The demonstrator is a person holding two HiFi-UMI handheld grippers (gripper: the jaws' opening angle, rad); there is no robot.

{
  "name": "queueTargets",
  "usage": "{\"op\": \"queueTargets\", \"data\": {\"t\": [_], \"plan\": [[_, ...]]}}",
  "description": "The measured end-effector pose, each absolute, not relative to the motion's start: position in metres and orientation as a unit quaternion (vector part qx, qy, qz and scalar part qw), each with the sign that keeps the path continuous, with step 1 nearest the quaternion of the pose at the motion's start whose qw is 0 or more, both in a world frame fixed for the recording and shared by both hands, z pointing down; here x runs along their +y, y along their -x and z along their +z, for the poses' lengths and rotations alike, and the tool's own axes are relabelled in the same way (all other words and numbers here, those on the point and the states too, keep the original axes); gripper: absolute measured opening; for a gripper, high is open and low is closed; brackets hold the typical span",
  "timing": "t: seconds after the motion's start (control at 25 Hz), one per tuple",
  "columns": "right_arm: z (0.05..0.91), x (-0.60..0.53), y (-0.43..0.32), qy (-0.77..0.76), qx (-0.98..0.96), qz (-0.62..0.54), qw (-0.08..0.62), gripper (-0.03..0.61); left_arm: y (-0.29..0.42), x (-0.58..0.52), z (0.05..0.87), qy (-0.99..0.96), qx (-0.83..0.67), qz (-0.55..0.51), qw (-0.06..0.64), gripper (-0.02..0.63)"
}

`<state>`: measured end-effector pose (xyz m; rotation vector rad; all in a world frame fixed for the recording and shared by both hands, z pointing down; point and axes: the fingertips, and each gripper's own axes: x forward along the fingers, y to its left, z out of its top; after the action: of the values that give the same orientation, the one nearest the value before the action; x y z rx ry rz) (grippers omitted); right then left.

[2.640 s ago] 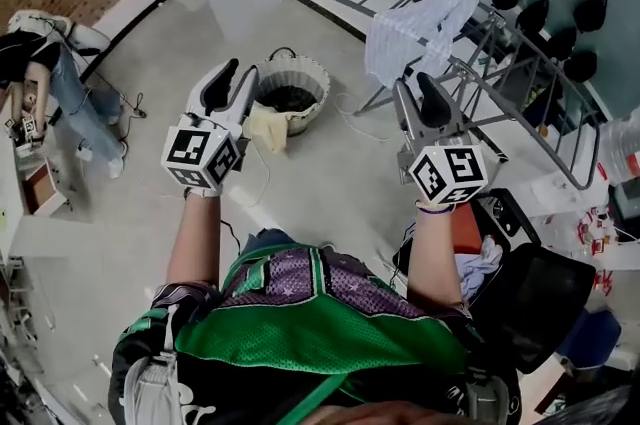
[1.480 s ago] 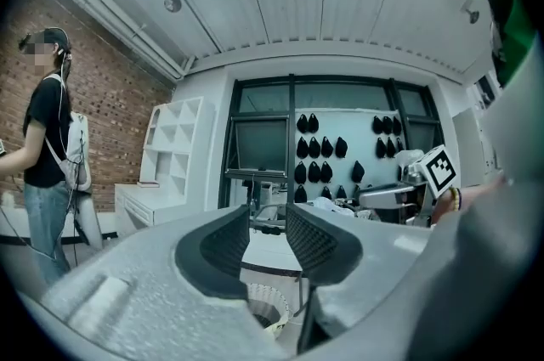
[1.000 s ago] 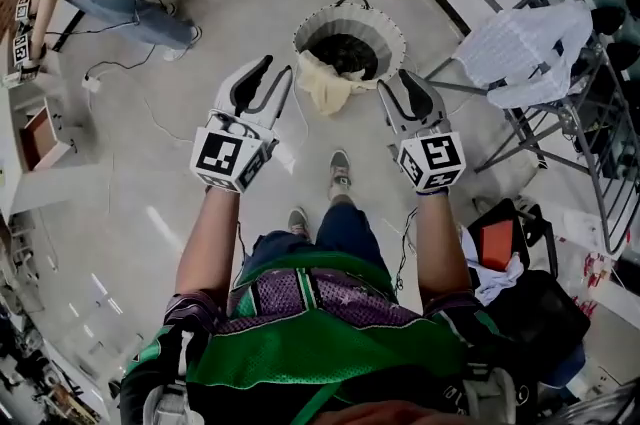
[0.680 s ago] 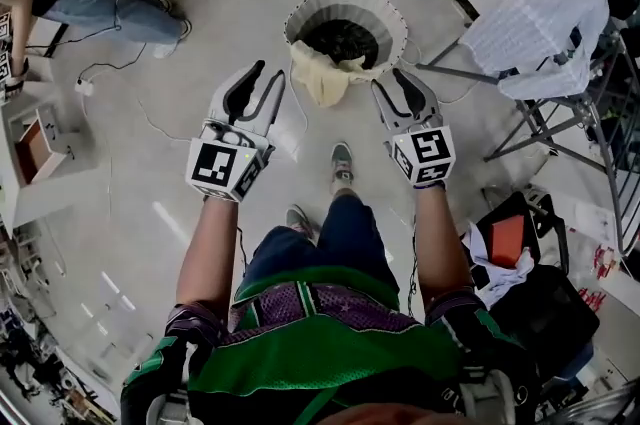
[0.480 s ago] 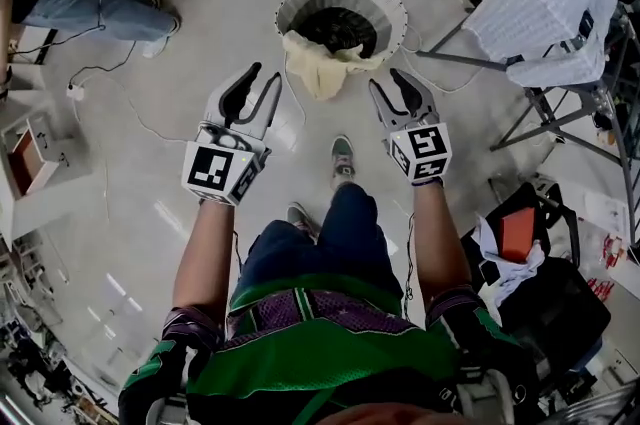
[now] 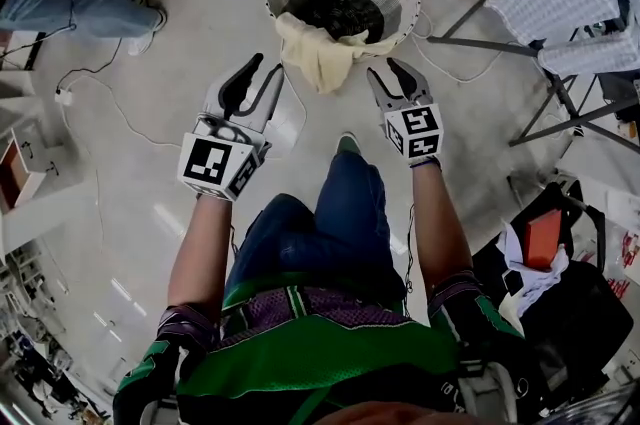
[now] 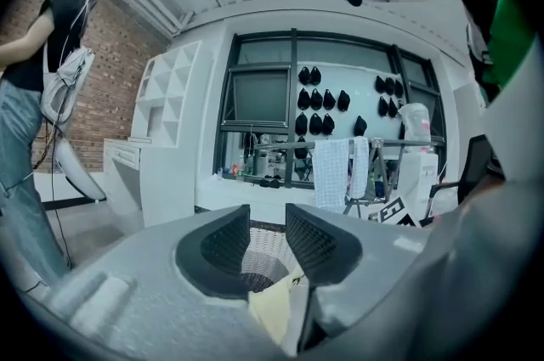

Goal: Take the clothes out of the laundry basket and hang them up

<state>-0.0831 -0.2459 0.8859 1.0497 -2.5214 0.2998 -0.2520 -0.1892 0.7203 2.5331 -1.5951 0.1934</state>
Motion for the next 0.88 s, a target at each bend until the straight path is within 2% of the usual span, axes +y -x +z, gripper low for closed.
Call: {"op": "queueTargets", "data": {"t": [0.2,0.44,0.76,0.8,0.88], "plan": [[0.944,-0.273,0.084,-0.375,-0.895,0.093,0.222,0.163,0.252,-0.202,0.760,-0.844,-0.527,0.069,0.072,0.140],[1.011,-0.303,0.081,-0.353,-0.886,0.042,0.296,0.170,0.259,-0.213,0.804,-0.839,-0.532,0.078,0.081,0.140],[1.048,-0.320,0.085,-0.326,-0.878,-0.003,0.351,0.169,0.264,-0.228,0.827,-0.832,-0.541,0.077,0.097,0.140],[1.049,-0.321,0.085,-0.324,-0.876,-0.007,0.357,0.158,0.265,-0.229,0.827,-0.830,-0.543,0.075,0.102,0.140],[1.049,-0.320,0.086,-0.318,-0.873,-0.015,0.369,0.081,0.267,-0.230,0.823,-0.827,-0.547,0.072,0.109,0.140]]}}
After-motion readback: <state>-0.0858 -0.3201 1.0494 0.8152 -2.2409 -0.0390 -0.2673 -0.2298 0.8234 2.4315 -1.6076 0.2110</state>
